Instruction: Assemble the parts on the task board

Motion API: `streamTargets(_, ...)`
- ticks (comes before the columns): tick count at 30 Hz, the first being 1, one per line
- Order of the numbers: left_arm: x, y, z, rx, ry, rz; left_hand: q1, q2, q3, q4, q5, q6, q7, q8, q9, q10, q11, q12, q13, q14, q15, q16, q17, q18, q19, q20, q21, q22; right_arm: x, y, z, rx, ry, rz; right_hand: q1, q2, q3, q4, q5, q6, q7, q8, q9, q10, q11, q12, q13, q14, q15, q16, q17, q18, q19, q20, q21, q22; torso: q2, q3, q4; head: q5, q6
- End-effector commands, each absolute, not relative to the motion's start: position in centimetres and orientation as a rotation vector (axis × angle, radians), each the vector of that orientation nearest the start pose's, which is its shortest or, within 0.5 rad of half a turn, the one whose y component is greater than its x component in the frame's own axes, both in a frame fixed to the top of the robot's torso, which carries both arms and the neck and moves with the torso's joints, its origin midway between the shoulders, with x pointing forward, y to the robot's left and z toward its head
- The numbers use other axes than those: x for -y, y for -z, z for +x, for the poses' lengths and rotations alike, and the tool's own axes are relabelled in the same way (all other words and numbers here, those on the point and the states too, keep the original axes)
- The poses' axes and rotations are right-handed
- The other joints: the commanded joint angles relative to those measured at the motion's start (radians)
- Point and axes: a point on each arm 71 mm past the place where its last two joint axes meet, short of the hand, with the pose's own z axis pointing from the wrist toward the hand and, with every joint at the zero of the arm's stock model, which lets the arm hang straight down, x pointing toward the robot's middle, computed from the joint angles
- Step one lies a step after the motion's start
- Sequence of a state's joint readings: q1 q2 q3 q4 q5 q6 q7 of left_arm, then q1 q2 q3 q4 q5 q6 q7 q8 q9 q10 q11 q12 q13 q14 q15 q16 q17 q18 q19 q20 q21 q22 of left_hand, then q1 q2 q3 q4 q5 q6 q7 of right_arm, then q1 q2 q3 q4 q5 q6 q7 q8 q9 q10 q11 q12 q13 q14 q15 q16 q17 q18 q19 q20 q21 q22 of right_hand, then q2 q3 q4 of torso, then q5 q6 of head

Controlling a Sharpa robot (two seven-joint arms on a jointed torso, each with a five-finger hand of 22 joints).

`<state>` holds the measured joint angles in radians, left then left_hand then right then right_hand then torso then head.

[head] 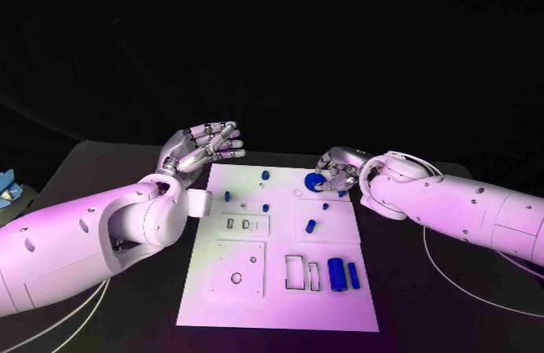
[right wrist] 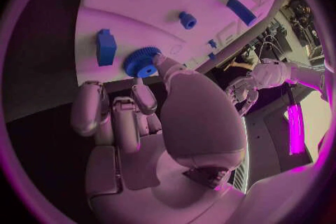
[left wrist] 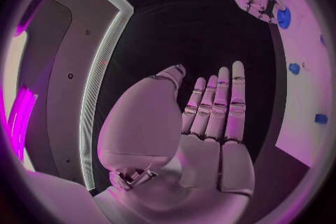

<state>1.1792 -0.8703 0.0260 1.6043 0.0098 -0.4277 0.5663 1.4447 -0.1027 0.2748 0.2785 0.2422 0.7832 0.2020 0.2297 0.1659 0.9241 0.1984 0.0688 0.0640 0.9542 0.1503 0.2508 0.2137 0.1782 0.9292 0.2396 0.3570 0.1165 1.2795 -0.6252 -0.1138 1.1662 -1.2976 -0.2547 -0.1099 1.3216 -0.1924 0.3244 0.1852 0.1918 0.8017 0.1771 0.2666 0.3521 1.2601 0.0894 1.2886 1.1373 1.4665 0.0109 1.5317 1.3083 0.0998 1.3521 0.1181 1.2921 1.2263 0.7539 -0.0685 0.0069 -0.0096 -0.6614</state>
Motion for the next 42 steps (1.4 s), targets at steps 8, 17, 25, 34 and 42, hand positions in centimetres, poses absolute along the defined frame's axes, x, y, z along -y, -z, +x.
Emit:
streamTargets(8,-20.7,14.6,48.1,-1.175,1.63,-1.04,-0.003,-0.005,0.006,0.0,-0.007,-0.004,0.048,-0.003,-0.001,-0.004,0.003,-0.005,0.0,-0.005,-0.001,-0.006,0.002,0.004,0.006,0.001,0.003,-0.001,19.7,19.6,55.4,-1.786,-0.544,-0.028,0.009,0.034,0.021,0.014,0.007,0.06,-0.014,0.032,0.011,0.042,-0.009,0.049,0.067,0.08,-0.002,0.01,0.145,-0.021,0.016,-0.002,0.02,0.022,0.0,-0.0001,-0.001,0.0,-0.002)
streamTargets(17,-20.6,14.6,48.2,-1.179,1.63,-1.042,-0.004,-0.005,0.006,0.0,-0.007,-0.007,0.048,-0.005,-0.002,-0.006,0.003,-0.005,-0.001,-0.006,-0.001,-0.008,0.002,0.004,0.006,0.001,0.003,-0.002,19.4,19.7,55.3,-1.758,-0.508,-0.08,0.026,0.04,0.047,0.001,-0.008,0.088,-0.025,0.05,0.023,0.074,-0.019,0.079,0.112,0.083,-0.01,0.014,0.159,-0.027,0.032,-0.009,0.042,0.052,0.001,0.0002,0.0003,0.0,-0.003)
streamTargets(25,-20.7,14.7,48.2,-1.181,1.629,-1.043,-0.004,-0.005,0.006,0.0,-0.007,-0.007,0.048,-0.005,-0.002,-0.006,0.003,-0.005,-0.001,-0.006,-0.001,-0.008,0.002,0.004,0.006,0.001,0.003,-0.002,18.9,19.5,55.0,-1.682,-0.452,-0.162,0.023,0.027,0.05,-0.004,-0.023,0.09,-0.027,0.052,0.028,0.081,-0.021,0.085,0.122,0.084,-0.013,0.015,0.164,-0.028,0.035,-0.012,0.046,0.058,0.001,0.0001,-0.0008,0.0,-0.004)
streamTargets(34,-20.6,14.7,48.2,-1.183,1.631,-1.044,-0.005,-0.005,0.007,0.0,-0.007,-0.014,0.049,-0.008,-0.003,-0.008,0.004,-0.006,-0.001,-0.007,0.0,-0.01,0.002,0.004,0.006,0.002,0.002,-0.003,18.0,19.8,54.4,-1.679,-0.425,-0.23,0.015,0.019,0.048,-0.001,-0.023,0.086,-0.026,0.051,0.03,0.08,-0.02,0.083,0.121,0.085,-0.012,0.017,0.168,-0.03,0.037,-0.013,0.049,0.063,0.001,-0.0001,-0.0001,-0.001,-0.005)
streamTargets(42,-20.6,14.7,48.2,-1.187,1.627,-1.047,-0.006,-0.005,0.008,0.0,-0.008,-0.018,0.05,-0.01,-0.004,-0.011,0.005,-0.007,-0.001,-0.008,0.001,-0.011,0.002,0.004,0.006,0.002,0.001,-0.003,17.9,20.0,54.3,-1.68,-0.413,-0.238,0.02,0.014,0.06,-0.008,-0.002,0.088,-0.027,0.052,0.035,0.084,-0.022,0.086,0.128,0.086,-0.013,0.017,0.171,-0.031,0.04,-0.013,0.054,0.07,0.001,0.0002,0.0008,0.0,-0.004)
